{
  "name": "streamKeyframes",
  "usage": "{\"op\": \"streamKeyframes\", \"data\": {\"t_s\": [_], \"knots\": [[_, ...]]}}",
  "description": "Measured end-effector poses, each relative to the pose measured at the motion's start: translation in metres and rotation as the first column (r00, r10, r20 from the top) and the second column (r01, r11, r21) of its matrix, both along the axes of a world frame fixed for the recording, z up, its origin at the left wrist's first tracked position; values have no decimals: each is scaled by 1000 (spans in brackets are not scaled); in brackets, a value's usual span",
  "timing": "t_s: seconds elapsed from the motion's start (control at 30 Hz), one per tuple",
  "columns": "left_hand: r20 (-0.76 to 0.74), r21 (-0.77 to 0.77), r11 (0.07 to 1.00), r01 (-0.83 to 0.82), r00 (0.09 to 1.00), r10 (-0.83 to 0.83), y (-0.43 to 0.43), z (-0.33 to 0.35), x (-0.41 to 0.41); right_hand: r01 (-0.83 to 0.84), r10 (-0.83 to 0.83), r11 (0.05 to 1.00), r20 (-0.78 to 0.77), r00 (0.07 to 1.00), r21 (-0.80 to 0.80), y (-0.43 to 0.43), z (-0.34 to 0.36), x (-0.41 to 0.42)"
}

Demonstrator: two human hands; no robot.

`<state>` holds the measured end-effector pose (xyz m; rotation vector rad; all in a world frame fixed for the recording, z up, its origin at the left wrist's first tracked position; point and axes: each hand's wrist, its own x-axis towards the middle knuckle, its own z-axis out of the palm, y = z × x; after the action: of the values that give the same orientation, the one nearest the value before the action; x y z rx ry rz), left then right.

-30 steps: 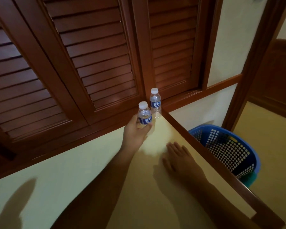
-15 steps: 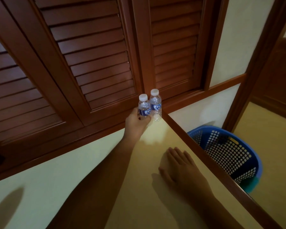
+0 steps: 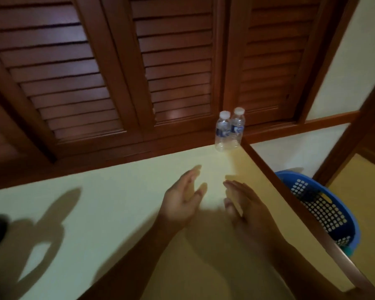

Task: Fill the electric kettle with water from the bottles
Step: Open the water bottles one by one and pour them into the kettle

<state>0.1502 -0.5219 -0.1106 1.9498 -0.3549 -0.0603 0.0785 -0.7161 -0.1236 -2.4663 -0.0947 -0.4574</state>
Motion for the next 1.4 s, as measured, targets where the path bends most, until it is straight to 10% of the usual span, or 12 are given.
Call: {"op": "streamKeyframes", "data": {"t_s": [0.37, 0.9, 1.4], "knots": [[224, 37, 920, -391, 900, 374, 163, 24, -147, -441, 419, 865, 139, 897, 239, 196, 55, -35], [513, -105, 574, -812, 450, 731, 367, 79, -314, -830, 778, 406, 332, 533, 382, 435, 109, -158], [324, -58, 586, -808, 540, 777, 620, 52, -281, -675, 663, 726, 128, 738, 132, 682, 99, -126]]}}
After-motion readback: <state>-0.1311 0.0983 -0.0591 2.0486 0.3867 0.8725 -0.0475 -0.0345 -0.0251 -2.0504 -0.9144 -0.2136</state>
